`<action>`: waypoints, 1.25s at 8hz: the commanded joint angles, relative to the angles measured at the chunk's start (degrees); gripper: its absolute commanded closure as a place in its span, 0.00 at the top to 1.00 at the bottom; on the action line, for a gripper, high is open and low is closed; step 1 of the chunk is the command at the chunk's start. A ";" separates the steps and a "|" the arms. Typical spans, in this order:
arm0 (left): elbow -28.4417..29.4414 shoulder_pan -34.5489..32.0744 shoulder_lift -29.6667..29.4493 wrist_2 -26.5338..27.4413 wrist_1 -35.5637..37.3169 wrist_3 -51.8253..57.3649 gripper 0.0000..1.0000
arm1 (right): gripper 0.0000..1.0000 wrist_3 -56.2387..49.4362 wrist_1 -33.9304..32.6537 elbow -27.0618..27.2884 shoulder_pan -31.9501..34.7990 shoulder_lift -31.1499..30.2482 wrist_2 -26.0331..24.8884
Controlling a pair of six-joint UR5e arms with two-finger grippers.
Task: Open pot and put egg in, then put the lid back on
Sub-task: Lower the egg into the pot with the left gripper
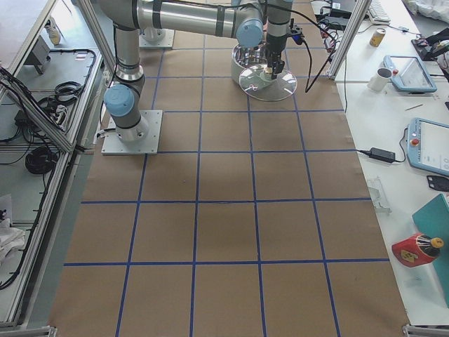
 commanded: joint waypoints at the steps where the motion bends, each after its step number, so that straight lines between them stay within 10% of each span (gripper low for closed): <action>1: -0.15 -1.12 -3.54 -0.35 4.12 -0.95 0.00 | 0.00 0.02 -0.03 0.01 0.00 0.01 -0.07; 10: -1.64 -1.83 -5.13 -2.28 7.14 -3.50 0.13 | 0.00 0.02 -0.03 0.10 0.00 0.01 0.01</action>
